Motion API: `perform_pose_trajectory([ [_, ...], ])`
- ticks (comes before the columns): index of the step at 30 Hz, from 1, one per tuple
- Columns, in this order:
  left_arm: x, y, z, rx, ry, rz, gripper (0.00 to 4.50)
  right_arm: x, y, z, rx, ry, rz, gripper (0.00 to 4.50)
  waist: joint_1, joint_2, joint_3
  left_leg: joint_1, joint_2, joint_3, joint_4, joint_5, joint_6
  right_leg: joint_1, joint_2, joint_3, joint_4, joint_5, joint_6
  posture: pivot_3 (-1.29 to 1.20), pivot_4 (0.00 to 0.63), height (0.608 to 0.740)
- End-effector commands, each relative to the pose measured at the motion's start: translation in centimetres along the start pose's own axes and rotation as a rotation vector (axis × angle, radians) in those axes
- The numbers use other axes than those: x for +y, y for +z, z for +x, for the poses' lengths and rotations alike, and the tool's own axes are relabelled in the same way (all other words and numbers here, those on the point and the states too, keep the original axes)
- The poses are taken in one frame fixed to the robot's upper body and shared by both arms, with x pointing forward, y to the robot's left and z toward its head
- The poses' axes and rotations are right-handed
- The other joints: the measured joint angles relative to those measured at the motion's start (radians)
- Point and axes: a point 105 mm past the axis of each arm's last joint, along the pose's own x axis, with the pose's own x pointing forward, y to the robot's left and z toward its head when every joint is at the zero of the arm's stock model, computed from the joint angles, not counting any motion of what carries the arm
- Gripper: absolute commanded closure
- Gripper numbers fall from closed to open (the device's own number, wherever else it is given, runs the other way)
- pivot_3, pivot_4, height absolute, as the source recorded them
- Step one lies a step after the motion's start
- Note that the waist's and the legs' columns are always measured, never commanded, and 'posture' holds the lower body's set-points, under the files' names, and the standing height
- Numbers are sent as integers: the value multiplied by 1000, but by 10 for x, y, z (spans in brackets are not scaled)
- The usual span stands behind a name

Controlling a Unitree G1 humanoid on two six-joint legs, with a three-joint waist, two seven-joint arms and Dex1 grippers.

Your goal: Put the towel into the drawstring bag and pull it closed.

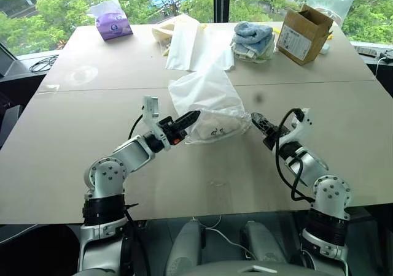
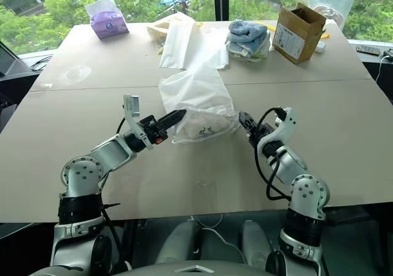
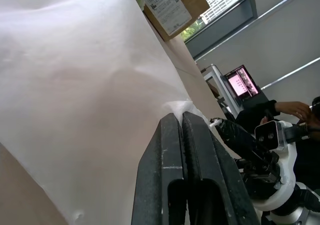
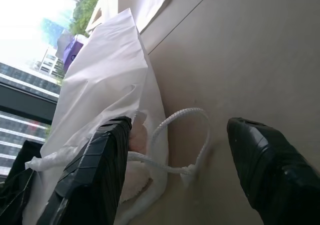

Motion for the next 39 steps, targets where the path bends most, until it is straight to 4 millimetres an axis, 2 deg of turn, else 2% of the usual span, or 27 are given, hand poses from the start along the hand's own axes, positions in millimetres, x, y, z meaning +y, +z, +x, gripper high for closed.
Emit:
perform_pose_trajectory([
  [1, -2, 9, -1, -15, -13, 31, 4500, 26, 12, -6, -59, 156, -44, 1203, -3, 0, 0, 0, 0, 0, 0, 0, 0, 0, 0, 0, 0, 0, 0, 0, 150, 740],
  [3, -1, 11, -1, -16, -10, 33, 4500, 25, 8, -9, -27, 154, -238, 1203, -2, 0, 0, 0, 0, 0, 0, 0, 0, 0, 0, 0, 0, 0, 0, 0, 150, 740],
  [6, 0, 13, -1, -17, -10, 35, 4500, 8, -13, -13, 79, 124, -638, 1203, -1, 0, 0, 0, -1, 1, 0, 0, 0, 0, 0, 0, -1, 0, 0, 0, 150, 740],
  [11, 1, 15, 1, -12, -15, 40, 4500, -10, -21, -16, 116, 120, -930, 1203, -5, 0, 0, 0, 0, 1, 0, 0, 0, 0, 1, 1, -1, 0, 0, 0, 150, 740],
  [15, 1, 15, 2, -10, -19, 40, 4500, -8, -20, -9, 80, 154, -972, 1203, -2, -1, 0, 0, 0, 1, 0, 0, 0, 1, 0, 1, -1, 0, 0, 0, 150, 740],
  [23, 0, 16, 3, -16, -19, 44, 4500, 3, -15, 5, 5, 230, -862, 1203, 2, -1, 0, 0, 0, 0, 0, 0, 0, 1, 0, 0, -1, 0, 0, 0, 150, 740],
  [27, 0, 16, 3, -14, -19, 46, 4500, 2, -17, 8, 33, 279, -876, 1203, 1, -1, 0, 0, 0, 0, 0, 0, 0, 1, 0, -1, -1, 0, 0, 0, 150, 740],
  [31, 1, 17, 2, -18, -13, 48, 4500, 5, -21, 9, 54, 339, -865, 2420, 1, -1, 0, 0, 0, -1, 0, 0, 0, 1, 0, -1, -1, 0, 0, 0, 150, 740],
  [36, 1, 16, 1, -18, -10, 49, 4500, 7, -30, 11, 93, 395, -870, 4486, 1, -1, 0, 0, 0, 0, 0, 0, 0, 1, 0, -1, -1, 0, 0, 0, 150, 740],
  [39, 1, 17, 1, -20, -8, 50, 4500, 7, -27, 11, 81, 400, -860, 4486, 1, -1, 0, 0, 0, -1, 1, 0, 0, 1, 0, -1, -1, 0, 0, 0, 150, 740],
])
